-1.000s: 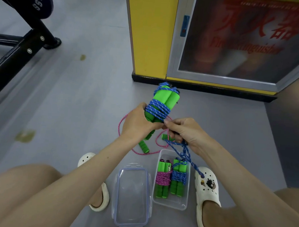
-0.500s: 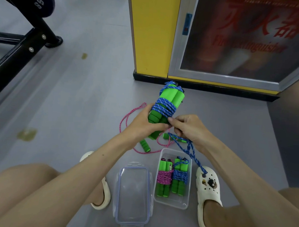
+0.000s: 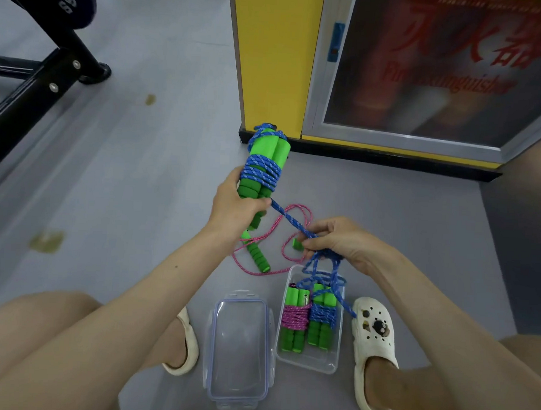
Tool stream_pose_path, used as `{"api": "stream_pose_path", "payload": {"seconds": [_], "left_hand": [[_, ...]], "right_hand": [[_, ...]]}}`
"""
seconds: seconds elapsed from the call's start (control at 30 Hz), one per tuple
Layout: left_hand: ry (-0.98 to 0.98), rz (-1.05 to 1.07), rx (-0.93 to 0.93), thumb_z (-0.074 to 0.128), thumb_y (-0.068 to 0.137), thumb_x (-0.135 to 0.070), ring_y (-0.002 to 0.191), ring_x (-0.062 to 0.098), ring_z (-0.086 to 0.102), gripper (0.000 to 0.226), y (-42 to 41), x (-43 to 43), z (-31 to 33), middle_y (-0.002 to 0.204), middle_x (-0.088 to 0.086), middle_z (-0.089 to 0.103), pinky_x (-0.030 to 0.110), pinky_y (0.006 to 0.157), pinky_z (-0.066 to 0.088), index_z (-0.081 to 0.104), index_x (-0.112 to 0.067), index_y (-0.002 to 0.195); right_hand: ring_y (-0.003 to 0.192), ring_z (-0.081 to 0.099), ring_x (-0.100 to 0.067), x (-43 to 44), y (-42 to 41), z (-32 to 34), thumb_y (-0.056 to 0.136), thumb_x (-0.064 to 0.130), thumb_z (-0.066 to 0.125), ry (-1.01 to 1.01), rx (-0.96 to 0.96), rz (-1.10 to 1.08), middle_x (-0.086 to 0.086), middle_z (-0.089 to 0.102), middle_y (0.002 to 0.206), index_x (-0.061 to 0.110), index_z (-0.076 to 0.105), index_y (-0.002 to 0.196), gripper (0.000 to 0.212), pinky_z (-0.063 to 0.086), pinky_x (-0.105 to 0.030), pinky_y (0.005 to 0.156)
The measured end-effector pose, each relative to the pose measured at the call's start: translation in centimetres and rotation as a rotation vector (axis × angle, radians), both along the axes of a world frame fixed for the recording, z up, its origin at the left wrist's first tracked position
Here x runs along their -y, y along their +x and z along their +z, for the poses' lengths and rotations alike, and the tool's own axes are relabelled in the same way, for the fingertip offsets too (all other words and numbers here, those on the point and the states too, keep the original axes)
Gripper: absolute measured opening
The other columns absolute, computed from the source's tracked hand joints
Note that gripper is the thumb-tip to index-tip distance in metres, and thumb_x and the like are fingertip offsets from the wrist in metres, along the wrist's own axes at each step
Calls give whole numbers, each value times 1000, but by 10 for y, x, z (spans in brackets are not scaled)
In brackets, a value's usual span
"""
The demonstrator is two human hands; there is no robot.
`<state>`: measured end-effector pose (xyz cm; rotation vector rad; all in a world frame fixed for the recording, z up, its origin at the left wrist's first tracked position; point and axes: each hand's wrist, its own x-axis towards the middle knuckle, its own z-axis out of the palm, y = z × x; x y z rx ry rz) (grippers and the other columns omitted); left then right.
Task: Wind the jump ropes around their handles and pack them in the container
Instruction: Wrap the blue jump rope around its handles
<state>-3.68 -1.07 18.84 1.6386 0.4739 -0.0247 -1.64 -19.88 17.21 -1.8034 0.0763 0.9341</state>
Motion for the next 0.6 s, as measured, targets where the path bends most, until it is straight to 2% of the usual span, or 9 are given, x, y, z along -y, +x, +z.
{"api": "stream_pose_path", "payload": {"seconds": [0.1,0.13,0.17,0.23,0.33,0.4,0.47,0.6], "left_hand": [[-3,44,20,68,78,10,63,17,62,54,-1,-12,1,79,-2,66,25,54,53,52,-21,119],[0,54,24,67,78,10,62,14,63,54,-2,-16,1,76,-7,67,22,54,53,51,-20,119],[6,61,27,67,78,11,61,10,63,54,-4,-20,0,72,-11,67,21,56,54,51,-19,120],[16,73,21,67,78,11,58,7,62,55,-7,-25,-1,75,-8,67,21,57,55,51,-18,122],[54,71,5,68,78,9,59,10,60,54,-8,-30,-1,81,-2,63,26,57,54,51,-21,120],[79,78,2,68,78,7,61,14,61,52,-8,-33,-2,81,0,63,29,58,54,51,-24,116],[90,92,-7,68,78,6,62,18,62,52,-7,-36,-3,83,2,64,32,59,53,51,-25,116],[83,101,-33,68,77,6,63,21,63,55,-7,-39,-6,87,6,64,33,60,54,51,-23,121]], "right_hand": [[49,58,0,5,-3,-2,81,-2,67,-114,31,78,4,67,58,2,70,92,12,45,-12,50],[50,57,-1,7,-4,-1,81,-1,67,-150,30,100,6,66,58,8,70,86,10,42,-13,49],[55,56,-4,10,-5,-1,82,0,66,-177,32,108,3,66,63,12,69,83,13,41,-14,51],[67,58,-12,17,-6,-5,84,-3,61,-171,33,74,-6,67,78,13,69,84,18,47,-19,58],[70,65,-16,23,-7,-6,84,-12,57,-24,-21,-98,-14,69,87,2,69,102,25,56,-21,62],[71,68,-14,27,-7,-4,83,-13,59,41,-14,-132,-11,70,91,3,67,110,33,57,-18,61],[76,71,-13,31,-8,-2,84,-11,59,74,12,-119,-5,72,96,12,65,112,36,56,-17,61],[86,70,-17,34,-8,-2,85,-7,60,17,101,-97,-4,71,103,13,62,117,38,56,-17,65]]}}
